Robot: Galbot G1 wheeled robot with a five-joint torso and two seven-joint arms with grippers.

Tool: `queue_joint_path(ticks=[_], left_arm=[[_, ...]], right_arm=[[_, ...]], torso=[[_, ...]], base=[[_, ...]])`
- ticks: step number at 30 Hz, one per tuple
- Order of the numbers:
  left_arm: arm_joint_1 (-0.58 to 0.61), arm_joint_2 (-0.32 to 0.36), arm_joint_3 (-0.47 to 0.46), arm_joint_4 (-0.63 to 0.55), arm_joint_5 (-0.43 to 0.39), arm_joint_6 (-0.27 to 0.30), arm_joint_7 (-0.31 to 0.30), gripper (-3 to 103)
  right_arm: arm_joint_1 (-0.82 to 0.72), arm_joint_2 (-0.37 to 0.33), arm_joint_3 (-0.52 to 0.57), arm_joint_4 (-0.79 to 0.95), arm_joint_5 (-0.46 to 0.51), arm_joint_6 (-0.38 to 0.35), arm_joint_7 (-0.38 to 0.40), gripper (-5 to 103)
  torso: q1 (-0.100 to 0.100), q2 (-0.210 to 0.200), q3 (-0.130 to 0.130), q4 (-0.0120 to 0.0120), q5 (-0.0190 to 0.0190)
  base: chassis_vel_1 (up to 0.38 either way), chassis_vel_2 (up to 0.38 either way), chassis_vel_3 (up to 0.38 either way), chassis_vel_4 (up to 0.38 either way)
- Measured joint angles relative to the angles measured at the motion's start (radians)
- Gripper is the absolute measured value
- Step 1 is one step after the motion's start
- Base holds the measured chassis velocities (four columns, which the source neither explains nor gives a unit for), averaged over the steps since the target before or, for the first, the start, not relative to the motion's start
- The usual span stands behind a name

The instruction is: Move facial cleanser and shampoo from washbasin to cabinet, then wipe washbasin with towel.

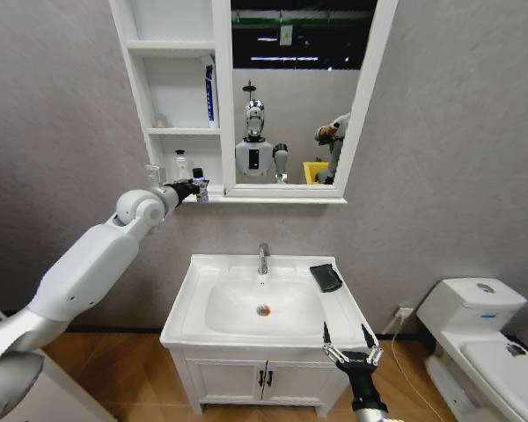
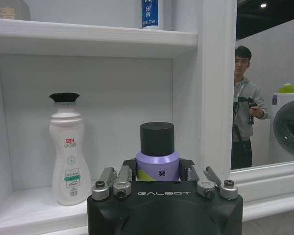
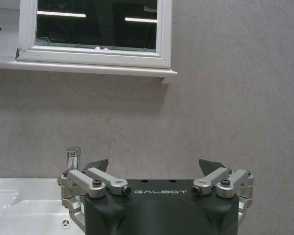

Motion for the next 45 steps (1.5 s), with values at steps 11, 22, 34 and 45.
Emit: queue_joint_path(ticks=[11, 22, 34, 45], left_arm=[[-0.066, -0.06, 0.029, 0.117, 0.023, -0.001, 0.028, 43], [-0.093, -0.106, 0.024, 0.211, 0.094, -0.028, 0.055, 43], [-0.133, -0.141, 0.041, 0.282, 0.12, -0.035, 0.069, 43], [-0.139, -0.188, 0.04, 0.333, 0.156, -0.053, 0.069, 43]], right_arm=[[0.002, -0.008, 0.017, -0.017, 0.017, 0.014, 0.001, 100], [-0.01, -0.014, 0.024, -0.02, 0.032, 0.014, 0.0, 100], [-0.008, -0.01, 0.025, -0.033, 0.032, 0.019, -0.001, 100], [-0.015, -0.015, 0.046, -0.023, 0.049, 0.025, -0.001, 100]], torso=[[0.0, 0.0, 0.0, 0.0001, -0.0001], [0.0, 0.0, 0.0, 0.0, -0.0002], [0.0, 0.0, 0.0, -0.0002, 0.0], [0.0, 0.0, 0.0, -0.0002, 0.0]], base=[[0.0, 0.0, 0.0, 0.0], [0.0, 0.0, 0.0, 0.0], [0.0, 0.0, 0.0, 0.0], [0.0, 0.0, 0.0, 0.0]])
